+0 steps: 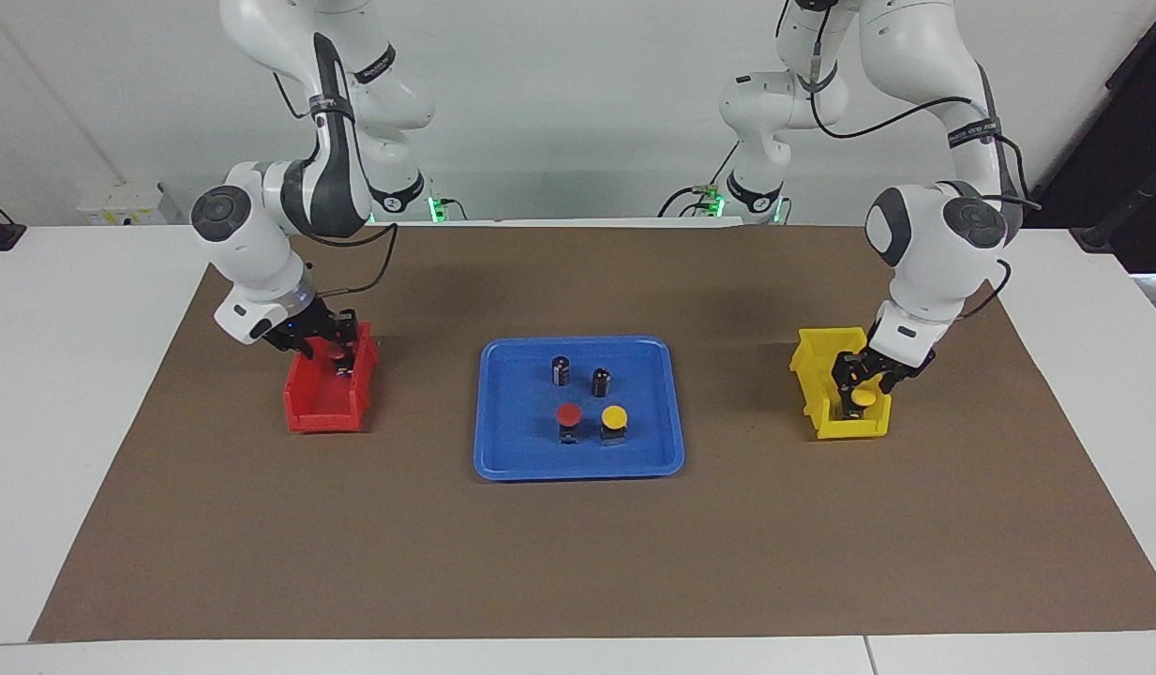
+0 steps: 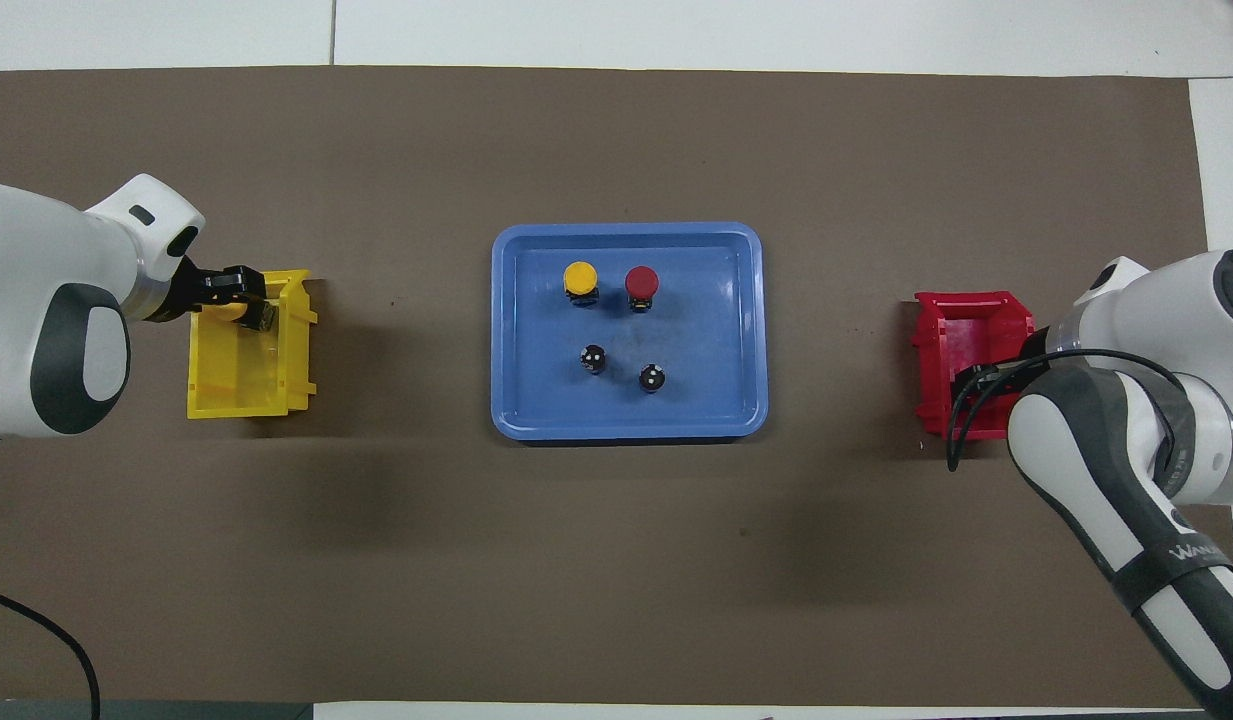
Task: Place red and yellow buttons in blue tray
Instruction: 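Grasp a yellow button with the left gripper while the right gripper grasps red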
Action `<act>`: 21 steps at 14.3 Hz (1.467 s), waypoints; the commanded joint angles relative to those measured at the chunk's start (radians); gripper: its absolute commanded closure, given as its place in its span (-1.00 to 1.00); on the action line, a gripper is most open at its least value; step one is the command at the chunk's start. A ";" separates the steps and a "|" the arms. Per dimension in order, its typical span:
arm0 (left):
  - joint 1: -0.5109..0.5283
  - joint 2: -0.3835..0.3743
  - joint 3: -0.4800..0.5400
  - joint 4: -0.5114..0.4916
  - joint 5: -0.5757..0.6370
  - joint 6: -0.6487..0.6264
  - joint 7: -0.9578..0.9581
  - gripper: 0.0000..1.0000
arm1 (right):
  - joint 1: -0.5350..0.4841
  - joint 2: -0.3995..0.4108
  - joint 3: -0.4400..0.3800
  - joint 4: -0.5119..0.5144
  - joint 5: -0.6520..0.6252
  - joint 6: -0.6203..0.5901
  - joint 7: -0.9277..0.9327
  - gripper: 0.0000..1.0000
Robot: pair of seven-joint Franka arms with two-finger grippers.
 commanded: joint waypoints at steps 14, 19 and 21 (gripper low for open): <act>0.000 0.019 -0.010 -0.046 -0.009 0.109 -0.034 0.16 | 0.005 -0.004 0.010 0.082 0.013 -0.087 -0.033 0.82; 0.000 0.008 -0.010 0.049 -0.009 -0.040 -0.034 0.90 | 0.089 0.157 0.011 0.600 -0.003 -0.546 0.043 0.82; -0.004 0.014 -0.019 0.235 -0.018 -0.287 -0.058 0.90 | 0.181 0.216 0.011 0.722 -0.004 -0.579 0.160 0.88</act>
